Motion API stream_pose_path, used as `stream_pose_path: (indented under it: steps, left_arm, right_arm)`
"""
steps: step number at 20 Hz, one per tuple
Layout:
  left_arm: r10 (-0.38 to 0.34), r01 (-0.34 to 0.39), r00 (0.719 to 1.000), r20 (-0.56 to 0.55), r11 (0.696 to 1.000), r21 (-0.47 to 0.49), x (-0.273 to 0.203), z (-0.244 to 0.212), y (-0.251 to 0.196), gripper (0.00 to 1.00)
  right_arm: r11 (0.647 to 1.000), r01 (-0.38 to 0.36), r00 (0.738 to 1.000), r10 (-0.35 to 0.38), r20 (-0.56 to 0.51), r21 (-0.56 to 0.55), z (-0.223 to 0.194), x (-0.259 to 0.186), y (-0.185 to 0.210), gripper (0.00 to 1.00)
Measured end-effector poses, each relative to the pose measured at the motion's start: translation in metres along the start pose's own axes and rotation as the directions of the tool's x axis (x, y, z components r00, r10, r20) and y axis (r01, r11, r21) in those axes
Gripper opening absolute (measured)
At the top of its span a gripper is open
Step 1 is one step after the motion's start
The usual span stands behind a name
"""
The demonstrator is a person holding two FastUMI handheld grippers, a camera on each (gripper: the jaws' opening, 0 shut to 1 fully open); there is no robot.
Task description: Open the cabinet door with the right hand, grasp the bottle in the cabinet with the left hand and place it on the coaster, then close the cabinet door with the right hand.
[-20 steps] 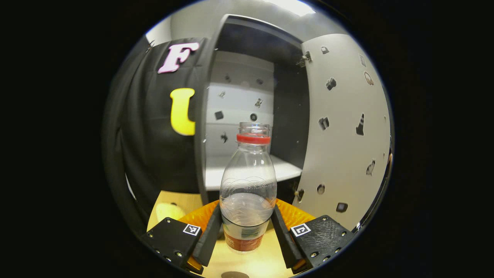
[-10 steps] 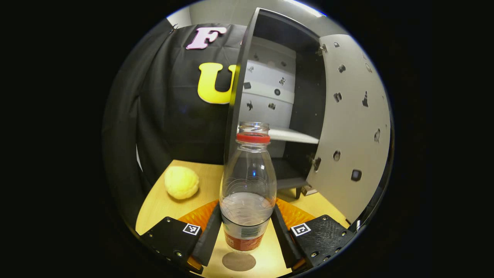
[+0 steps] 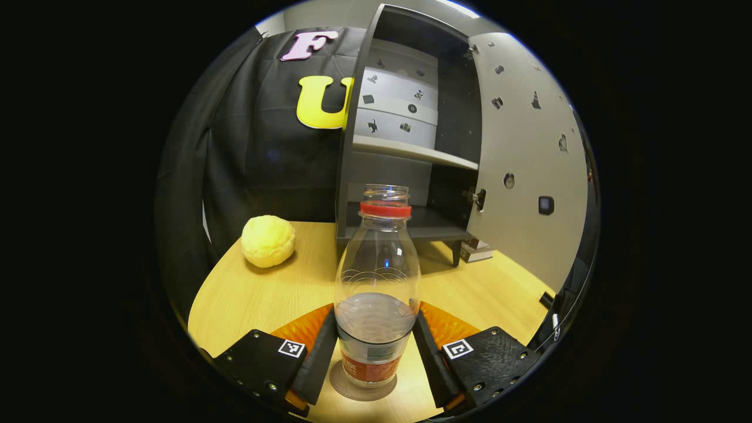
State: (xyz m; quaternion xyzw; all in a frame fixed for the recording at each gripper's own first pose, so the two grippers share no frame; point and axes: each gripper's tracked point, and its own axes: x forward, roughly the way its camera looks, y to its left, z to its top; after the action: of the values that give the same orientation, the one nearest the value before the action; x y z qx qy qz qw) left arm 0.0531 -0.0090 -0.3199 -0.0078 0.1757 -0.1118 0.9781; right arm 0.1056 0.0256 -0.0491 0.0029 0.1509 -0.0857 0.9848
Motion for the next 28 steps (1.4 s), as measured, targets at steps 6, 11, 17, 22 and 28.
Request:
stream_pose_path:
  steps: [6,11,17,22,28]
  left_arm:
    - [-0.005,0.004,1.0,0.013,1.0,0.029,0.004,-0.021,0.002,0.67]
    - [-0.016,0.015,1.0,0.01,0.999,0.039,0.001,-0.025,-0.002,0.67]
    - [-0.016,0.017,1.0,-0.017,0.997,0.08,-0.008,-0.034,-0.004,0.69]
    - [-0.004,0.006,1.0,-0.028,0.998,0.07,-0.01,-0.035,0.001,0.73]
    - [0.022,-0.016,0.997,-0.08,0.997,0.072,-0.02,-0.044,0.005,0.73]
  right_arm:
    - [0.997,-0.047,0.996,0.042,-0.078,-0.065,-0.02,-0.006,0.016,0.98]
    - [0.998,-0.03,0.996,0.034,-0.08,0.049,-0.028,-0.005,0.013,0.98]
    - [0.995,-0.016,0.996,0.025,-0.085,0.101,-0.042,-0.002,0.016,0.98]
    - [0.994,-0.014,0.994,0.026,-0.106,0.107,-0.053,-0.005,0.015,0.98]
    - [0.993,0.005,0.992,0.01,-0.126,0.122,-0.062,-0.005,0.009,0.98]
